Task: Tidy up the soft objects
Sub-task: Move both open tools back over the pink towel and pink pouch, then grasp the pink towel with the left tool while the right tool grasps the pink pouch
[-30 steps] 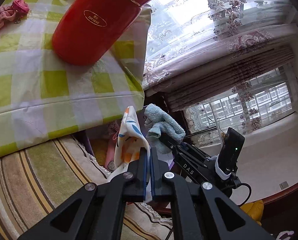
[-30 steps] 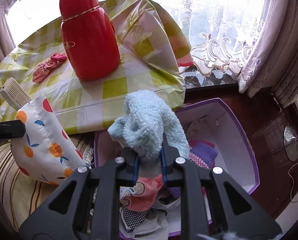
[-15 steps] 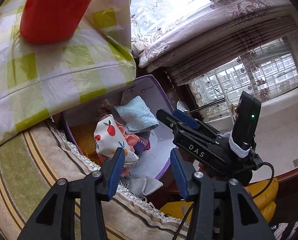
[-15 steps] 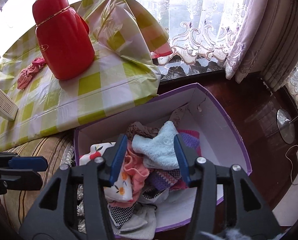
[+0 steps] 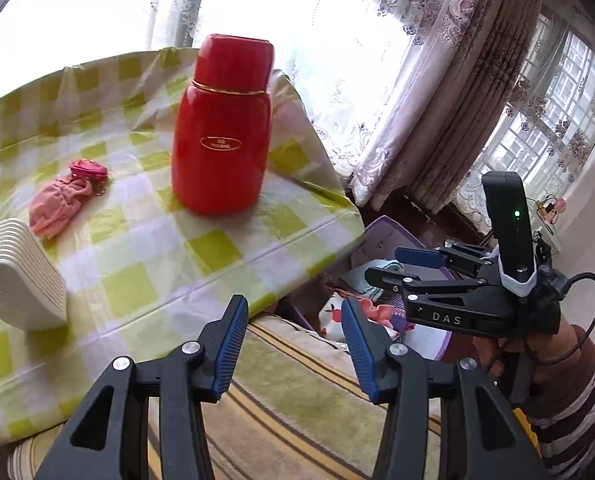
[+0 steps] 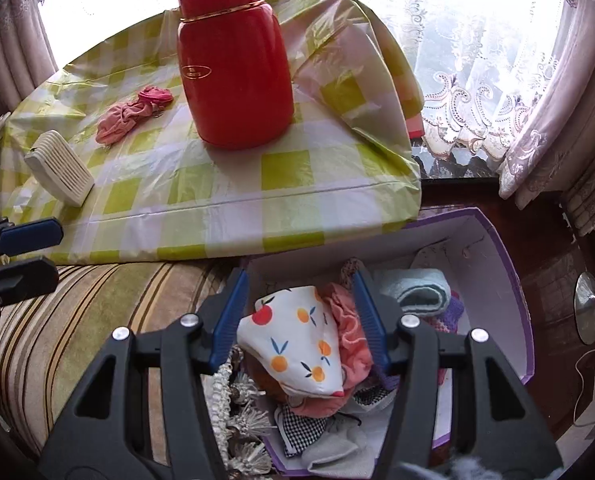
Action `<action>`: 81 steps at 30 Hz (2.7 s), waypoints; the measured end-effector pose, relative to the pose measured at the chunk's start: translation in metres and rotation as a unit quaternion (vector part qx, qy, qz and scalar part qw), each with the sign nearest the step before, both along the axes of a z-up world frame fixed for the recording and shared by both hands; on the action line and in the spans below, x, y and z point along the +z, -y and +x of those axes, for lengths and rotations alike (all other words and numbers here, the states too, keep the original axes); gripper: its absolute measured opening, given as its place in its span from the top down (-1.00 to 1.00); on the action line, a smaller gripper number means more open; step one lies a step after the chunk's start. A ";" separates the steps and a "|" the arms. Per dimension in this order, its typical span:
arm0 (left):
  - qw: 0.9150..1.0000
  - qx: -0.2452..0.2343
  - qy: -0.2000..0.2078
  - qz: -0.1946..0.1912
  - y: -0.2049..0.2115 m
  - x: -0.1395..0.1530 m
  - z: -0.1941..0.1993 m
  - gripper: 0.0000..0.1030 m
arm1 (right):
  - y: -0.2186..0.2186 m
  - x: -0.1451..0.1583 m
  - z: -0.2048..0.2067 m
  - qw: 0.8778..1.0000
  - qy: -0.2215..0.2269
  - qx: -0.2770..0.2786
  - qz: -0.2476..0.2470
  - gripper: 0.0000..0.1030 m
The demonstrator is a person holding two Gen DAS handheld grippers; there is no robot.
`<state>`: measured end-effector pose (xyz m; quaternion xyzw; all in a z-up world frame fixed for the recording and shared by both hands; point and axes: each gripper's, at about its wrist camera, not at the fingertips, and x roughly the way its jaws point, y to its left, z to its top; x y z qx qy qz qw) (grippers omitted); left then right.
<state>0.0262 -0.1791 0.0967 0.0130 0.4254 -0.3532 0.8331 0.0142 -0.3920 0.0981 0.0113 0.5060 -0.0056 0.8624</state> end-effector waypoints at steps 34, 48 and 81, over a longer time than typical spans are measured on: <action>0.997 0.024 -0.071 0.019 -0.190 -0.044 0.278 0.03 | -0.180 -0.002 0.172 0.987 0.009 0.159 -0.034 -0.14; 0.988 -0.022 -0.150 0.040 -0.151 -0.118 0.332 -0.20 | -0.207 -0.014 0.268 0.987 0.036 0.158 -0.007 -0.29; 0.976 0.186 -0.085 0.070 -0.356 -0.035 0.205 0.53 | -0.258 -0.097 0.344 0.982 -0.001 0.187 0.019 0.49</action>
